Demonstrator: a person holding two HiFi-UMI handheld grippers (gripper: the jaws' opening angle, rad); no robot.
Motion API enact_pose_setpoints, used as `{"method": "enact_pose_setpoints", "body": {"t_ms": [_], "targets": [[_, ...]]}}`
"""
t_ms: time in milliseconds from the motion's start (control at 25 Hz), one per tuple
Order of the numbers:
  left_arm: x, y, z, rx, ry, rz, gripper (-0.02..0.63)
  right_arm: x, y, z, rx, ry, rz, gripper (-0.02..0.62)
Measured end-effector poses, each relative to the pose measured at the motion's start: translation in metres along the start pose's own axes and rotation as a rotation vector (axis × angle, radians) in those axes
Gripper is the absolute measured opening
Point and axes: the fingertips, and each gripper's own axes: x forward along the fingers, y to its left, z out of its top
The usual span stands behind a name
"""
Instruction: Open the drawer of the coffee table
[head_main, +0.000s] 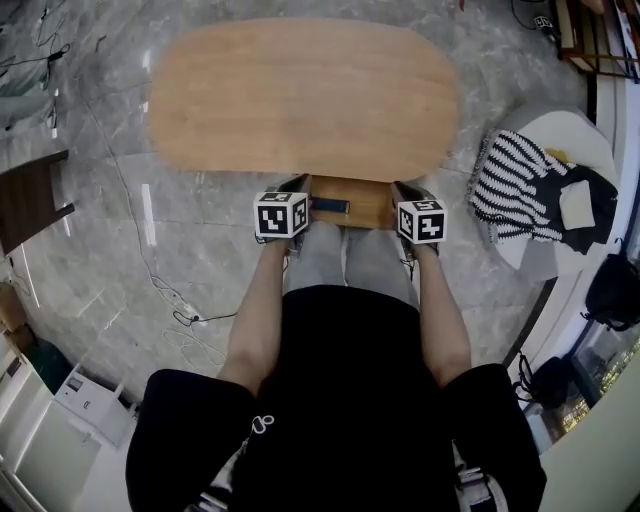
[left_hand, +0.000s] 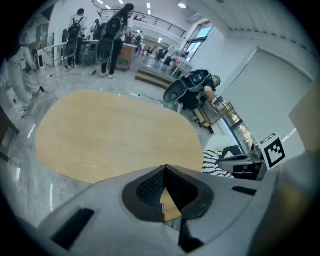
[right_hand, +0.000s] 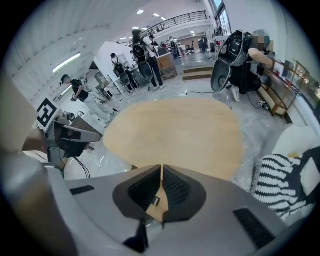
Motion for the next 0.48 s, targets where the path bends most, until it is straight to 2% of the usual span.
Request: {"method": "enact_pose_setpoints", "body": {"t_ms": [120,320,480], "targets": [[-0.014,-0.015,0.023,0.02,-0.058,-0.02,0.009,-0.019,0.011,0.018,0.015,-0.065,0.009,0.017],[-0.041,-0.041,0.071,-0.026,-0.198,-0.058,0.009,-0.053,0.023,0.054,0.053,-0.199,0.041,0.017],[-0.06,-0.062,0.105,0.018,-0.268,-0.063,0.009,-0.079,0.033,0.094,0.073,-0.334,0.082,0.015]]}}
